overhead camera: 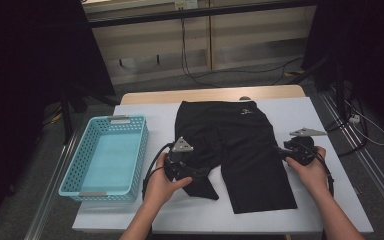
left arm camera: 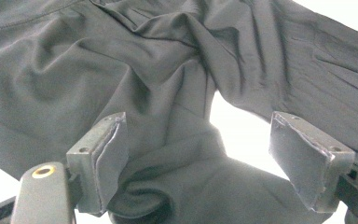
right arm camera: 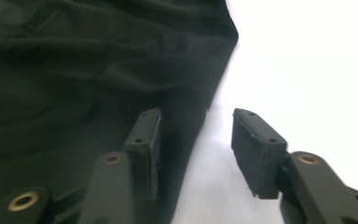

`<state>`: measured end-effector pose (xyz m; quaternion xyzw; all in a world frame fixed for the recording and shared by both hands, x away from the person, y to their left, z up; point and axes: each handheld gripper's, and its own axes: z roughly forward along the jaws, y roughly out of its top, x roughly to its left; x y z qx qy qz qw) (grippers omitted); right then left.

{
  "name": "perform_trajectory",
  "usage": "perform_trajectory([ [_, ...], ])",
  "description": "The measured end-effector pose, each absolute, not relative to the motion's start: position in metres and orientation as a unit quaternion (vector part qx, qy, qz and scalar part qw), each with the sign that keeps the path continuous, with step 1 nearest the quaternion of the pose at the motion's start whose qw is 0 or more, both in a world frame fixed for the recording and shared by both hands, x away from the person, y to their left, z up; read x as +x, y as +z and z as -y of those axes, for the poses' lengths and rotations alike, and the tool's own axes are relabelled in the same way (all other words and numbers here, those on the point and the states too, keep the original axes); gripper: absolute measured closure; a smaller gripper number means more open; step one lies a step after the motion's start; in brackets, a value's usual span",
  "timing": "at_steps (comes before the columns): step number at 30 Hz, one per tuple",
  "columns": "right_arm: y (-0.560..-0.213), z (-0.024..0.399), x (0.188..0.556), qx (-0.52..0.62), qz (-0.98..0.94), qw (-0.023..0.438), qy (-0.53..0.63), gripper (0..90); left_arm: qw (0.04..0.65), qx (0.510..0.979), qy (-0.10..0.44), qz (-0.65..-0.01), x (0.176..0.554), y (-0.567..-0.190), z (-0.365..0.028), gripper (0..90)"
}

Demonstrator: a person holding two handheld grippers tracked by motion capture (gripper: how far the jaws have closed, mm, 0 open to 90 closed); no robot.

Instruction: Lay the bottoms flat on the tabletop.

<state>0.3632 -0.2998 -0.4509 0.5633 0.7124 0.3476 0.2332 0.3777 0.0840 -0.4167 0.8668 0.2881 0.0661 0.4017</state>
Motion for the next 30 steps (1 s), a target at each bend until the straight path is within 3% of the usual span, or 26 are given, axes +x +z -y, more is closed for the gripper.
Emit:
perform_trajectory([
  [9, -0.448, 0.299, 0.314, 0.556, -0.723, 0.209, 0.352, 52.2, 0.400, 0.868, 0.072, -0.286, 0.374, -0.417, -0.080, 20.6],
  [15, -0.453, 0.296, 0.293, 0.553, -0.739, 0.173, 0.344, 68.7, 0.404, 0.869, 0.067, -0.279, 0.372, -0.415, -0.081, 20.7],
  [18, -0.454, 0.294, 0.287, 0.550, -0.742, 0.181, 0.339, 75.1, 0.404, 0.868, 0.068, -0.279, 0.372, -0.415, -0.081, 20.7],
  [19, -0.454, 0.295, 0.288, 0.550, -0.743, 0.181, 0.336, 79.3, 0.403, 0.869, 0.068, -0.278, 0.372, -0.415, -0.081, 20.7],
  [20, -0.454, 0.299, 0.288, 0.550, -0.742, 0.171, 0.344, 89.8, 0.402, 0.870, 0.067, -0.278, 0.371, -0.415, -0.081, 20.7],
  [30, -0.453, 0.313, 0.272, 0.557, -0.739, 0.158, 0.346, 90.0, 0.404, 0.868, 0.069, -0.279, 0.371, -0.414, -0.082, 20.6],
])
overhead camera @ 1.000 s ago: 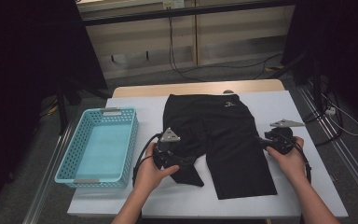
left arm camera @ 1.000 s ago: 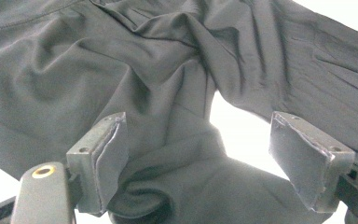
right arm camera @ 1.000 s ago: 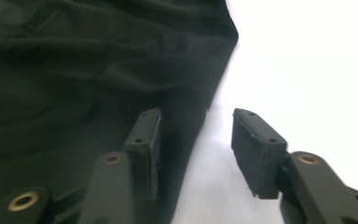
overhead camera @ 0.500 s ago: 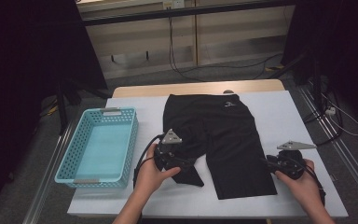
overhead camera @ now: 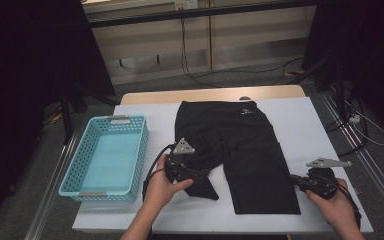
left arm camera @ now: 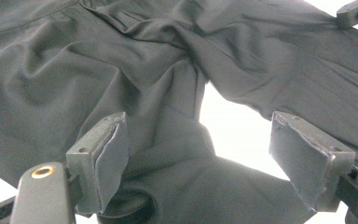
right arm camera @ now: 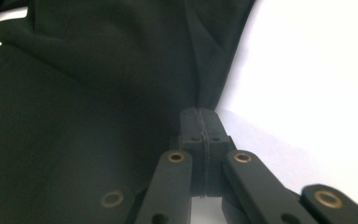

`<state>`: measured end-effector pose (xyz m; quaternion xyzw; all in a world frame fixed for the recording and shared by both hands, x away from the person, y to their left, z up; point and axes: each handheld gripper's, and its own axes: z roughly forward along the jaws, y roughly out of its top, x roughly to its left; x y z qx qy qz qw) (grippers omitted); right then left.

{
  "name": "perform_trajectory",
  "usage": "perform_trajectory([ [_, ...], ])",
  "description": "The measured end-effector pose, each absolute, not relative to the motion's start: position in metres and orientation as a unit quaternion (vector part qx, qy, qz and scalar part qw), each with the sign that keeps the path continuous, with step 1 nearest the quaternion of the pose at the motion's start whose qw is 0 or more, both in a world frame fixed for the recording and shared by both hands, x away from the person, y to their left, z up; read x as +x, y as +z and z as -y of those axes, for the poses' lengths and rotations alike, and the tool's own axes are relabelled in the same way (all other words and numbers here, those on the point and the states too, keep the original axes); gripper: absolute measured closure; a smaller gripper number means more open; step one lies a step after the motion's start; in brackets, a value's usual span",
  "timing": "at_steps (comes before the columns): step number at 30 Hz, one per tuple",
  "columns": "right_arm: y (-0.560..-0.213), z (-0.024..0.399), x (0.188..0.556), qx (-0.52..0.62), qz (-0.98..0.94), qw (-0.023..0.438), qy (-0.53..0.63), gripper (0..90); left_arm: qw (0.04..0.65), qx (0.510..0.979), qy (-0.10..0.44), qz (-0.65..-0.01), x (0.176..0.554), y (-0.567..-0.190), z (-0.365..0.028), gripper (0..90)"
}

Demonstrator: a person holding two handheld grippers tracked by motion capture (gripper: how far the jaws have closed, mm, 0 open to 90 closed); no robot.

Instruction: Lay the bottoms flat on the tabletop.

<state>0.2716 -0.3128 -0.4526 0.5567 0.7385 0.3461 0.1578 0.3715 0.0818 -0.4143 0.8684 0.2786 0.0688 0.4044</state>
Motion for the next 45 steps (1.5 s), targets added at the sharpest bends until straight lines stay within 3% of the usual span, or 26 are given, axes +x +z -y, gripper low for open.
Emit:
perform_trajectory([
  [3, -0.452, 0.316, 0.267, 0.556, -0.739, 0.165, 0.343, 88.3, 0.404, 0.868, 0.069, -0.280, 0.371, -0.414, -0.082, 20.6],
  [8, -0.443, 0.295, 0.272, 0.527, -0.746, 0.196, 0.355, 57.3, 0.404, 0.868, 0.069, -0.280, 0.372, -0.414, -0.082, 20.6],
  [16, -0.444, 0.242, 0.286, 0.475, -0.778, 0.175, 0.373, 52.4, 0.404, 0.867, 0.074, -0.283, 0.374, -0.413, -0.086, 19.7],
  [19, -0.447, 0.221, 0.290, 0.459, -0.785, 0.163, 0.382, 54.6, 0.402, 0.866, 0.079, -0.286, 0.375, -0.413, -0.089, 18.8],
  [21, -0.449, 0.209, 0.292, 0.446, -0.797, 0.152, 0.379, 62.9, 0.401, 0.864, 0.080, -0.294, 0.376, -0.414, -0.092, 17.3],
  [34, -0.456, 0.163, 0.294, 0.396, -0.827, 0.133, 0.375, 59.4, 0.398, 0.856, 0.098, -0.316, 0.385, -0.414, -0.113, 11.7],
  [37, -0.457, 0.161, 0.292, 0.386, -0.832, 0.149, 0.370, 66.9, 0.398, 0.854, 0.100, -0.319, 0.385, -0.414, -0.115, 11.8],
  [41, -0.457, 0.162, 0.289, 0.376, -0.837, 0.135, 0.375, 86.0, 0.401, 0.853, 0.101, -0.319, 0.385, -0.412, -0.115, 12.0],
  [45, -0.455, 0.162, 0.286, 0.376, -0.837, 0.128, 0.375, 87.3, 0.402, 0.852, 0.102, -0.318, 0.385, -0.411, -0.117, 12.2],
])
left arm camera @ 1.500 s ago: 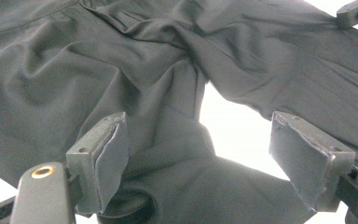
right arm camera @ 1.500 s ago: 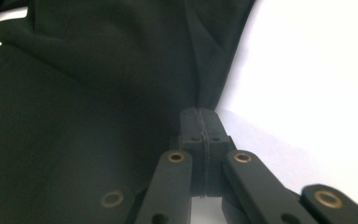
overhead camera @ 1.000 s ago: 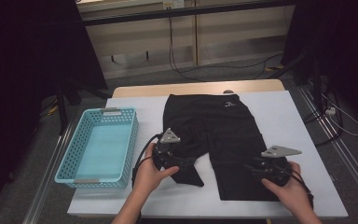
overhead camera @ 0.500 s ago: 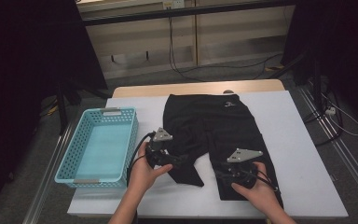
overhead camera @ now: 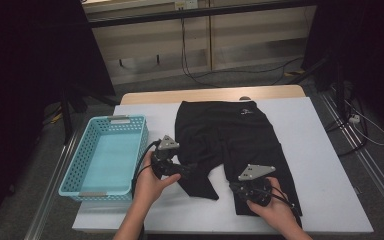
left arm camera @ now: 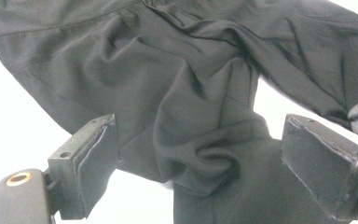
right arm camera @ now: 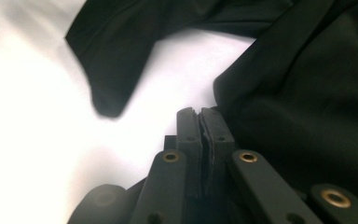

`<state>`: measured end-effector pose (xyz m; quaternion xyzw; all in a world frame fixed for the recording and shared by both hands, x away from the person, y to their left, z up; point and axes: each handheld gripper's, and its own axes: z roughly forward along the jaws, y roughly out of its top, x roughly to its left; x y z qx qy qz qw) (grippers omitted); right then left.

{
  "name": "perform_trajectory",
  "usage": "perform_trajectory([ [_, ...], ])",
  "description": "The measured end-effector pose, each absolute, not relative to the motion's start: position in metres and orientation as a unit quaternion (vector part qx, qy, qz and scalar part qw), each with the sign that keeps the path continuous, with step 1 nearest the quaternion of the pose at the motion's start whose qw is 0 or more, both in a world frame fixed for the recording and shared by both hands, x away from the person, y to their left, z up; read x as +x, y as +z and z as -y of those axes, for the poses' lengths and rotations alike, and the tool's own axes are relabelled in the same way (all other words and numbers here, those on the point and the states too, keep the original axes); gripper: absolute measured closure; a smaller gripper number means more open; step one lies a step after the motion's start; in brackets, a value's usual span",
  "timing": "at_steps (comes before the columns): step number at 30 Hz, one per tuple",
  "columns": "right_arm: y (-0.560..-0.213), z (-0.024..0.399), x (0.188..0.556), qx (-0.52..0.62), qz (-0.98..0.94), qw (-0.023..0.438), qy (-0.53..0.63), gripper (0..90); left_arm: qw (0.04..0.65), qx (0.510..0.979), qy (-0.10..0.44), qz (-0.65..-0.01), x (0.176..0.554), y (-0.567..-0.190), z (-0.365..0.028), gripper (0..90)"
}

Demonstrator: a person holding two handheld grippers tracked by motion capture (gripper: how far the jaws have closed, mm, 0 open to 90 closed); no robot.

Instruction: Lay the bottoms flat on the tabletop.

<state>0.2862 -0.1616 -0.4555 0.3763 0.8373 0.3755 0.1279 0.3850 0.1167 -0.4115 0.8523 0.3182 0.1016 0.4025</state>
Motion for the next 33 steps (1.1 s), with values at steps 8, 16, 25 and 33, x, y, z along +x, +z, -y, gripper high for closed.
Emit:
perform_trajectory([
  [8, -0.452, 0.157, 0.274, 0.363, -0.842, 0.107, 0.385, 87.4, 0.400, 0.853, 0.101, -0.319, 0.385, -0.412, -0.117, 12.5],
  [16, -0.452, 0.157, 0.269, 0.363, -0.842, 0.091, 0.388, 69.6, 0.399, 0.854, 0.100, -0.318, 0.385, -0.411, -0.118, 12.6],
  [25, -0.438, 0.219, 0.288, 0.442, -0.791, 0.171, 0.387, 53.6, 0.402, 0.853, 0.103, -0.317, 0.385, -0.409, -0.119, 12.7],
  [33, -0.444, 0.281, 0.306, 0.529, -0.745, 0.230, 0.334, 55.7, 0.402, 0.853, 0.103, -0.318, 0.386, -0.410, -0.120, 12.9],
])
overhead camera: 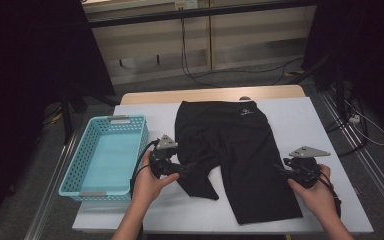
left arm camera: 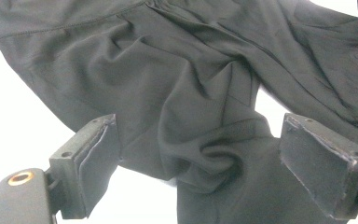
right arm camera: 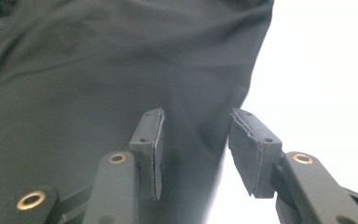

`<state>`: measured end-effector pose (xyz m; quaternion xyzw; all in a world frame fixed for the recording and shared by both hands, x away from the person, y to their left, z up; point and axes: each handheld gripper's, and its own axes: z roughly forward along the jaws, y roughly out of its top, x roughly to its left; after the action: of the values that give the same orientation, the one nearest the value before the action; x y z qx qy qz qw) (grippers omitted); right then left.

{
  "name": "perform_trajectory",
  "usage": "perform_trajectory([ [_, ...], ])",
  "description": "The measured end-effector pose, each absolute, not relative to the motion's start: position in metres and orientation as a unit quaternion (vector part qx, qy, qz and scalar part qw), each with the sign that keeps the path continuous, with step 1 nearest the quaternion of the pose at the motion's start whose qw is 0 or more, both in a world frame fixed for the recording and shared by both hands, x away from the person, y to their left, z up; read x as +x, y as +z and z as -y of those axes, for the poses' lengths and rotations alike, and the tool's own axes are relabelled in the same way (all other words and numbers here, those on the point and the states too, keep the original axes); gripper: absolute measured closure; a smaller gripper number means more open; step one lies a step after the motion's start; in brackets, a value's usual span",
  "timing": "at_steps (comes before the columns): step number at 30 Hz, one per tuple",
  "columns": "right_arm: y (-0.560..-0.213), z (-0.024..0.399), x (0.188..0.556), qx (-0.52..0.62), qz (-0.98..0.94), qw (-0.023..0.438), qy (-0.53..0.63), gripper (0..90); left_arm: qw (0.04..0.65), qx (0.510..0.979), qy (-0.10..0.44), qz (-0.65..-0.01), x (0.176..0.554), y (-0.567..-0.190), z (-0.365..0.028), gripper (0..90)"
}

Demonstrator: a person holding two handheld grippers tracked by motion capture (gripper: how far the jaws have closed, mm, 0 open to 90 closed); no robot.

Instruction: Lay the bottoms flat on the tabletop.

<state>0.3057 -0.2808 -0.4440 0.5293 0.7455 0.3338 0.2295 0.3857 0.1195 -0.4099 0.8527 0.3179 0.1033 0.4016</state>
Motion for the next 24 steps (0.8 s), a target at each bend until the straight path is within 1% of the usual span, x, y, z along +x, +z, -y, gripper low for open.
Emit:
perform_trajectory([
  [4, -0.451, 0.286, 0.310, 0.543, -0.743, 0.215, 0.326, 58.0, 0.400, 0.853, 0.100, -0.320, 0.385, -0.411, -0.119, 13.0],
  [5, -0.453, 0.288, 0.312, 0.548, -0.743, 0.210, 0.322, 60.7, 0.401, 0.852, 0.101, -0.320, 0.385, -0.411, -0.119, 13.0],
  [7, -0.455, 0.291, 0.313, 0.553, -0.740, 0.207, 0.322, 69.9, 0.402, 0.852, 0.101, -0.319, 0.385, -0.410, -0.119, 13.1],
  [8, -0.455, 0.293, 0.314, 0.552, -0.741, 0.204, 0.323, 76.8, 0.400, 0.853, 0.104, -0.318, 0.386, -0.410, -0.120, 13.1],
  [10, -0.455, 0.298, 0.313, 0.558, -0.737, 0.182, 0.334, 90.0, 0.401, 0.853, 0.103, -0.317, 0.386, -0.410, -0.120, 13.1],
  [12, -0.455, 0.302, 0.310, 0.557, -0.737, 0.174, 0.340, 90.0, 0.401, 0.853, 0.101, -0.319, 0.386, -0.409, -0.121, 13.1],
  [20, -0.451, 0.315, 0.293, 0.556, -0.745, 0.166, 0.329, 89.9, 0.403, 0.850, 0.105, -0.322, 0.386, -0.408, -0.122, 13.3],
  [21, -0.451, 0.315, 0.293, 0.555, -0.746, 0.167, 0.327, 84.5, 0.401, 0.851, 0.105, -0.323, 0.387, -0.408, -0.122, 13.3],
  [22, -0.450, 0.316, 0.295, 0.556, -0.746, 0.176, 0.322, 72.1, 0.400, 0.852, 0.105, -0.322, 0.387, -0.408, -0.122, 13.3],
  [23, -0.449, 0.316, 0.298, 0.556, -0.744, 0.189, 0.320, 66.2, 0.400, 0.853, 0.105, -0.319, 0.387, -0.408, -0.122, 13.3],
  [24, -0.448, 0.317, 0.303, 0.556, -0.742, 0.191, 0.321, 65.8, 0.401, 0.852, 0.104, -0.321, 0.387, -0.409, -0.121, 13.3],
])
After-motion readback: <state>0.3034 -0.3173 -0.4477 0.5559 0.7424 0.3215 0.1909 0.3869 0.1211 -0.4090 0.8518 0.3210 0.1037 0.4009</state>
